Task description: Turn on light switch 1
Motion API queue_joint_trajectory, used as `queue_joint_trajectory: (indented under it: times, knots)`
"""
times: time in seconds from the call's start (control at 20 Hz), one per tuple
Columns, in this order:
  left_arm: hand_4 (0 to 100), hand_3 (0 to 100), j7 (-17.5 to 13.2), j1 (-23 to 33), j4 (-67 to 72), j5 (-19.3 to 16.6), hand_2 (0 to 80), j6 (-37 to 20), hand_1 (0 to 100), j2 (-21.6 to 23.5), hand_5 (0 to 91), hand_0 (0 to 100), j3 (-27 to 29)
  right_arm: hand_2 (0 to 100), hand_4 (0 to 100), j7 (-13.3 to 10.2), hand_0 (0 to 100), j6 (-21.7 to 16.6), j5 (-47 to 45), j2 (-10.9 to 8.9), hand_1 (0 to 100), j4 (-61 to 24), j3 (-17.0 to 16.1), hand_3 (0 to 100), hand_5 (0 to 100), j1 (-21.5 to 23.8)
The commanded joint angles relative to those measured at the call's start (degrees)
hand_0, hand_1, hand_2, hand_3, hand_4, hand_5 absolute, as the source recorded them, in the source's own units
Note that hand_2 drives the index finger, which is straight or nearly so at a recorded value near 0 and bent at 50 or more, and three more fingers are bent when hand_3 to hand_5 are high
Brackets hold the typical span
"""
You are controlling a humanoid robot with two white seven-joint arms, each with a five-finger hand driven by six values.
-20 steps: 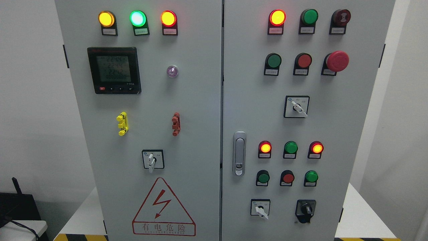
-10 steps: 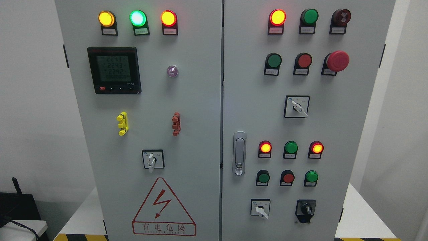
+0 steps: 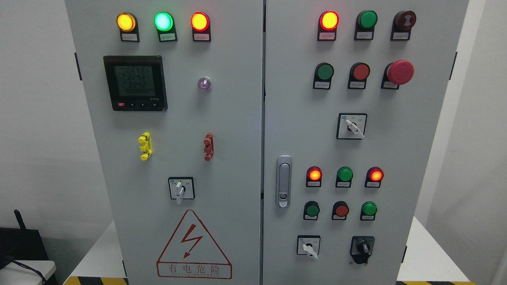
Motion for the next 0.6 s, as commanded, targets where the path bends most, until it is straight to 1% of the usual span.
queue_joint_trajectory:
  times: [0.0,0.1,0.2,0.25,0.35,0.4,0.5,0.55]
  knots:
    - [63,49,-0.40,-2.02,-25.22,-1.84,27.7,-0.19,0,-1.12,36.5,38,3.54,0,0,0.00,12,0.00,-1.05,0.00,39,-0.04,0.00,0,0,0.00]
    - [66,53,-1.10,-2.90,-27.78,-1.75,33.3,-0.63,0,-1.20,46.1,31,2.49,0,0,0.00,12,0.00,-0.97,0.00,39,0.05,0.00,0,0,0.00]
    - [69,57,-2.33,-3.60,-29.36,-1.84,37.3,-2.73,0,-1.29,52.0,25,1.26,0,0,0.00,12,0.00,-0.97,0.00,39,-0.04,0.00,0,0,0.00]
    - [70,59,-2.51,-4.30,-29.98,-1.84,38.0,-4.48,0,-1.55,53.0,24,0.64,0,0,0.08,12,0.00,-0.97,0.00,39,0.05,0.00,0,0,0.00]
    - [73,63,-2.51,-4.92,-30.60,-1.93,40.8,-6.69,0,-1.99,58.0,20,-1.64,0,0,0.00,12,0.00,-1.05,0.00,39,-0.04,0.00,0,0,0.00]
    - [74,64,-2.43,-5.62,-30.69,-1.84,41.3,-6.87,0,-1.99,58.8,19,-2.61,0,0,0.00,12,0.00,-1.05,0.00,39,0.05,0.00,0,0,0.00]
    - [77,69,-1.81,-7.55,-31.74,-1.93,44.2,-6.79,2,-2.17,65.2,17,-4.54,0,0,0.00,12,0.00,-0.97,0.00,39,-0.04,0.00,0,0,0.00]
    - [78,70,-1.64,-7.91,-32.09,-1.93,44.8,-6.79,3,-2.17,66.6,17,-5.85,0,0,0.00,12,0.00,-1.05,0.00,39,0.05,0.00,0,0,0.00]
